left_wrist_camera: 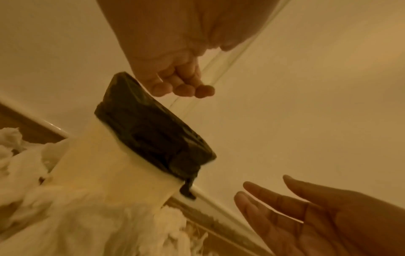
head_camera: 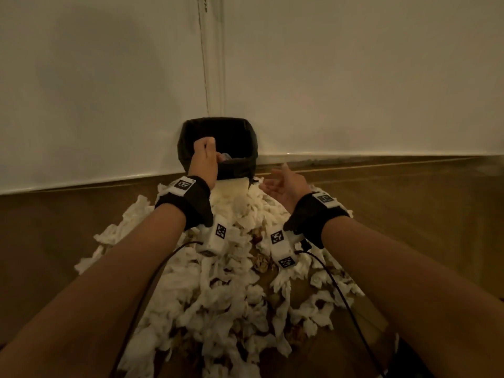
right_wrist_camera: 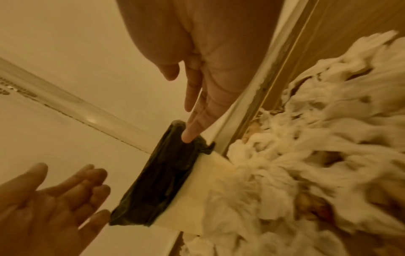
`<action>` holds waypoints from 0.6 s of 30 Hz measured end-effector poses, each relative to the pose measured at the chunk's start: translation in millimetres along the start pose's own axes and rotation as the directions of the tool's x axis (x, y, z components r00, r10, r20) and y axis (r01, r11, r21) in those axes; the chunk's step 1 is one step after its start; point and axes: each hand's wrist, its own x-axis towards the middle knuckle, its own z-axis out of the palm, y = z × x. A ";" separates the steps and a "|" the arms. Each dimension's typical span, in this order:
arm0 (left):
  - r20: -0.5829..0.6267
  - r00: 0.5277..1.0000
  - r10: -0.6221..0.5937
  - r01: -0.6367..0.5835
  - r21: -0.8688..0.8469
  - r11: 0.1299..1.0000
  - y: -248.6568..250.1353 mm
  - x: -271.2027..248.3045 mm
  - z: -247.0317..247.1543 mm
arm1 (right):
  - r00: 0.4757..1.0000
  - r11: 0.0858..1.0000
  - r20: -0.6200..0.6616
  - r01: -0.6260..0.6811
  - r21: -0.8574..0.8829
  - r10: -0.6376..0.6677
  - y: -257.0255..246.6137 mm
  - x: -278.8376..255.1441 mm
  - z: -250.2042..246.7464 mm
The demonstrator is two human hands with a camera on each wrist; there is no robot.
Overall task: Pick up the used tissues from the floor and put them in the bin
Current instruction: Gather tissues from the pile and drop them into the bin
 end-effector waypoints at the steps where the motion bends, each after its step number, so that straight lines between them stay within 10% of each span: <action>1: 0.025 0.999 0.047 -0.049 0.047 0.998 -7.3 -8.0 5.0 | 1.000 1.000 -0.011 -0.025 -0.009 0.025 6.8 -4.9 -12.3; 10: 0.499 0.857 -0.133 -0.084 0.388 0.918 -69.2 -100.5 61.8 | 0.955 0.899 -0.235 -0.259 -0.352 0.183 83.0 -47.1 -118.0; 18: 0.743 0.590 -0.316 -0.392 0.605 0.693 -123.9 -167.1 91.3 | 0.971 0.308 -0.209 -0.236 -0.922 0.118 150.3 -75.8 -175.7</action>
